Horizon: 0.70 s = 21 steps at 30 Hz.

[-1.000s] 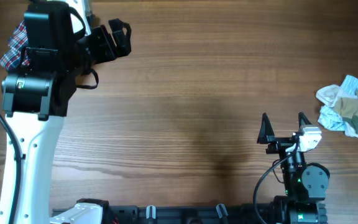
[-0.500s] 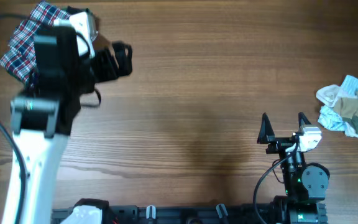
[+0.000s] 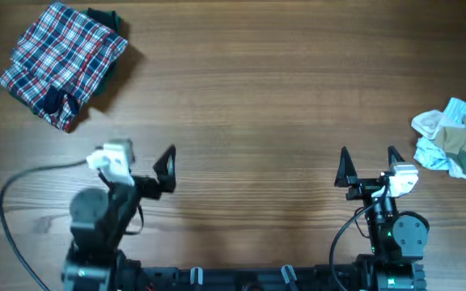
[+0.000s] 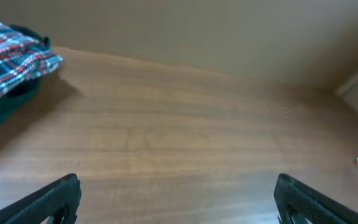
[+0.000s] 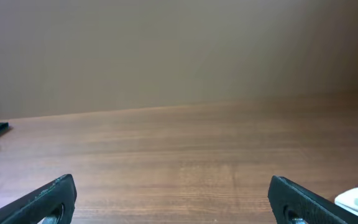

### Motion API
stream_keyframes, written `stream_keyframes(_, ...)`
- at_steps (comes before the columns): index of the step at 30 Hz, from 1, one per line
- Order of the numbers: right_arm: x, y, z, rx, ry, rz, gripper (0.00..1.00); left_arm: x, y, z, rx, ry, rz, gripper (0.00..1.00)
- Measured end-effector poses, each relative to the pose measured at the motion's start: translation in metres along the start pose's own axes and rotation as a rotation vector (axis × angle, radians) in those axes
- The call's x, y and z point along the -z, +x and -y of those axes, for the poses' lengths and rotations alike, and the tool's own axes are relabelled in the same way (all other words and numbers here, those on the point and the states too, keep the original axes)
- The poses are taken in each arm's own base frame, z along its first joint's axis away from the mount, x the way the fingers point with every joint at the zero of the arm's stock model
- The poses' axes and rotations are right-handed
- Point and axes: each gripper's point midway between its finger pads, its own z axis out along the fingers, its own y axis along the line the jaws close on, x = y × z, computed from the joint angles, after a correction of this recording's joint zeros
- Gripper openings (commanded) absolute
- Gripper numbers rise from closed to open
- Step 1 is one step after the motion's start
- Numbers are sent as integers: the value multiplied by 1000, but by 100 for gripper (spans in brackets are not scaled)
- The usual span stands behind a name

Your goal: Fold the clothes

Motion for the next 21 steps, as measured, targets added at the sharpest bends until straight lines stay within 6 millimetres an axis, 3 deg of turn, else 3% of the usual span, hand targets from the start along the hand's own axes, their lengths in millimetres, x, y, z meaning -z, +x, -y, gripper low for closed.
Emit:
stream_keyframes(1, 0, 0, 0, 0, 0, 0, 100, 3, 13, -5, -19, 3, 25, 100)
stream_keyframes(6, 0, 0, 0, 0, 0, -1, 100, 2, 41, -14, -49, 13, 85, 100)
stream_keyframes(12, 0, 0, 0, 0, 0, -1, 100, 3, 47, -15, -67, 29, 152, 100)
stream_keyframes(21, 0, 0, 0, 0, 0, -1, 100, 10, 27, -8, -91, 52, 247, 100)
